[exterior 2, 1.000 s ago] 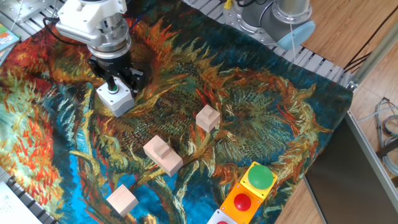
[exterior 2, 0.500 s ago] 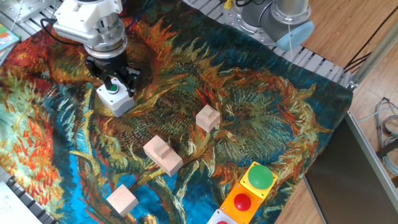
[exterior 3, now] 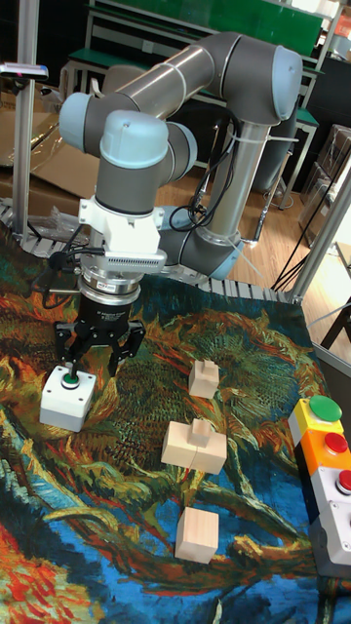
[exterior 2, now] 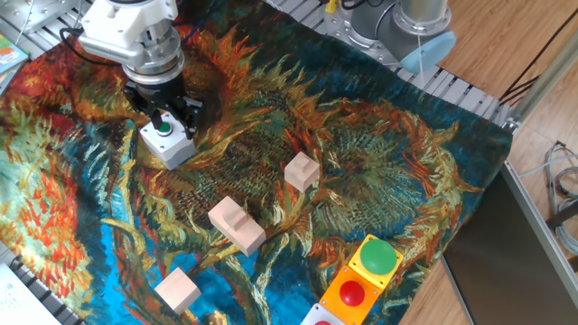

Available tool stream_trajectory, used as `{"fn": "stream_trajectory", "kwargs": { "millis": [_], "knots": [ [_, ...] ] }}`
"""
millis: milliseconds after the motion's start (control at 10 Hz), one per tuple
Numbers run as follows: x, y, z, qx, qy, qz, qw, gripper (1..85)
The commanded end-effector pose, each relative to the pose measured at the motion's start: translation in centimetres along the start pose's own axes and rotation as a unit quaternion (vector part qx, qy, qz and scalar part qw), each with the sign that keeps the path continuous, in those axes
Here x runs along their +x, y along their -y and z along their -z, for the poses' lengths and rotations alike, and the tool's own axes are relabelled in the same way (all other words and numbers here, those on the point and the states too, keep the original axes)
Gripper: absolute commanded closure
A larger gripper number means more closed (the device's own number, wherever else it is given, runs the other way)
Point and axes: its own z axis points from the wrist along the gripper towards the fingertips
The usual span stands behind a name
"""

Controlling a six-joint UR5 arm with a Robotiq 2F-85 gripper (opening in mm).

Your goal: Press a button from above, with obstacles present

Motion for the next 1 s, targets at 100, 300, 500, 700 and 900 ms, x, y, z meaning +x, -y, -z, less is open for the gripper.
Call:
{"fn": "stream_trajectory", "kwargs": {
  "millis": [100,300,500,700,900],
  "knots": [
    [0.12,-0.22,-1.05,-0.007,0.008,0.002,0.9999,26.3],
    [0.2,-0.19,-1.18,-0.007,0.008,0.004,0.9999,26.3],
    [0.39,-0.22,-1.17,-0.007,0.008,0.005,0.9999,26.3],
    [0.43,-0.36,-1.19,-0.007,0.008,0.005,0.9999,26.3],
    [0.49,-0.49,-1.09,-0.008,0.008,0.005,0.9999,26.3]
  ]
}}
